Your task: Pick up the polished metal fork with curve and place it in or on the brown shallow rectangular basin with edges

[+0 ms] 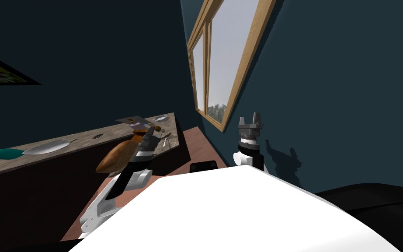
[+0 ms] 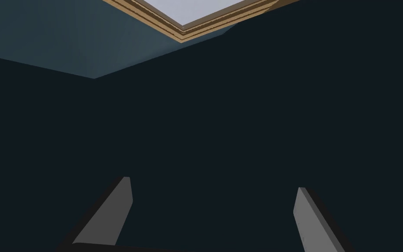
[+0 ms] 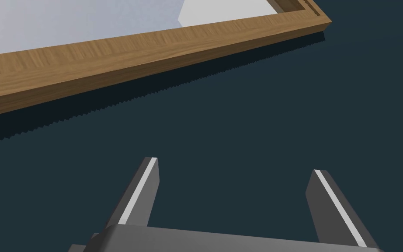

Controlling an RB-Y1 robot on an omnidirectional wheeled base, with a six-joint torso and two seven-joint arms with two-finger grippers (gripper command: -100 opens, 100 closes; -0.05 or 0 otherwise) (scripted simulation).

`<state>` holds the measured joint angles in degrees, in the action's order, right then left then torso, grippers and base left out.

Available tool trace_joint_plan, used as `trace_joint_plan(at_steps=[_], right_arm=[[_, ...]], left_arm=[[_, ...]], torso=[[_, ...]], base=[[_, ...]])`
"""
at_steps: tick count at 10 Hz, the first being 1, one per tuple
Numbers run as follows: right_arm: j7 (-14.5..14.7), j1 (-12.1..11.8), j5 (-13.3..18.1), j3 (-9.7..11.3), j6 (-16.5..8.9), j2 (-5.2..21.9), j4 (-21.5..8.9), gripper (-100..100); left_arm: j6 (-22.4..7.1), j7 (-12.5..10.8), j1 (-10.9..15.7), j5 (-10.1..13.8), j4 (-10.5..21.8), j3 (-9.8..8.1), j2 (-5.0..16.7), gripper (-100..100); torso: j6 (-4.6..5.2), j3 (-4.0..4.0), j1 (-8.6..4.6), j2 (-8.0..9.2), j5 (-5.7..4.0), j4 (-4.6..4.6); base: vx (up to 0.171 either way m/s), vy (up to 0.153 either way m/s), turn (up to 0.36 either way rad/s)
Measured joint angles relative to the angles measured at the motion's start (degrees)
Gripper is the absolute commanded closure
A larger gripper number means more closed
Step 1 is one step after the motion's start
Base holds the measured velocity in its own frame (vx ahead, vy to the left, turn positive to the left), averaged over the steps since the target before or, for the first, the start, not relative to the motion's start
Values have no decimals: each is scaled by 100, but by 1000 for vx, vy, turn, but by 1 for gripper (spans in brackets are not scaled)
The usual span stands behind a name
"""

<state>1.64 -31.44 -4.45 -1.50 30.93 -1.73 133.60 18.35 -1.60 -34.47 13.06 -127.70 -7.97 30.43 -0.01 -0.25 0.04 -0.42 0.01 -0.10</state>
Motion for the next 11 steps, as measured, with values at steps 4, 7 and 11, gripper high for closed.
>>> trace_joint_plan(at_steps=[4,7,11], right_arm=[[0,1,0,0,0,0,0,0],[0,1,0,0,0,0,0,0],[0,2,0,-1,-1,1,-1,0]], left_arm=[[-23,-16,2,18,-16,-16,7,-100],[-22,-16,2,18,-16,-16,7,-100],[-422,197,162,293,102,-14,323,-100]], torso=[[0,25,1,43,1,10],[-1,26,1,44,0,11],[2,31,48,53,11,13]], base=[[0,1,5],[2,-1,-5],[-34,102,-184]])
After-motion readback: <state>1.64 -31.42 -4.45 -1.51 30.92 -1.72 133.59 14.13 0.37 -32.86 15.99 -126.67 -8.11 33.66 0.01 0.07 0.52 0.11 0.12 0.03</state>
